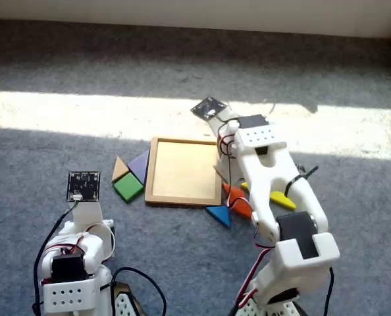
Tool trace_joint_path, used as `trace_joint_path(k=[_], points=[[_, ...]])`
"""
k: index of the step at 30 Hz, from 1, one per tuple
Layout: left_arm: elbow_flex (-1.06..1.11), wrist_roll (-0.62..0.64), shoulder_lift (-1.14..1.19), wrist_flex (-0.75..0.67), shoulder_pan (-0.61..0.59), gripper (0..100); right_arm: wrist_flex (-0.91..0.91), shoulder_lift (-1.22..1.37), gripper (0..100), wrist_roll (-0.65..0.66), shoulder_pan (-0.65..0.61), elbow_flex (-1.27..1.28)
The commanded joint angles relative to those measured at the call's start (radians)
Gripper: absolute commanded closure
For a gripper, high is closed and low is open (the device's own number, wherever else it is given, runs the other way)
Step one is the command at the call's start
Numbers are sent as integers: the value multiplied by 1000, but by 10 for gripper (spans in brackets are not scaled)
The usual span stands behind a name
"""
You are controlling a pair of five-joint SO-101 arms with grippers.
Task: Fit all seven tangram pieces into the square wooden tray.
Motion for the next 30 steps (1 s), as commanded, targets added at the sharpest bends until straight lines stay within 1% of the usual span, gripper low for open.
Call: trace_joint_path(k=[1,8,17,23,30], points=[[19,-6,-36,5,1,994,-27,8,609,11,-42,-61],[19,-6,-36,5,1,994,-59,85,609,11,-39,-82],[19,-6,-36,5,1,994,-50,211,609,11,25,-213],[19,-6,-36,5,1,994,-47,232,609,11,42,-228],[19,-6,-36,5,1,994,65,231,609,11,35,-234]])
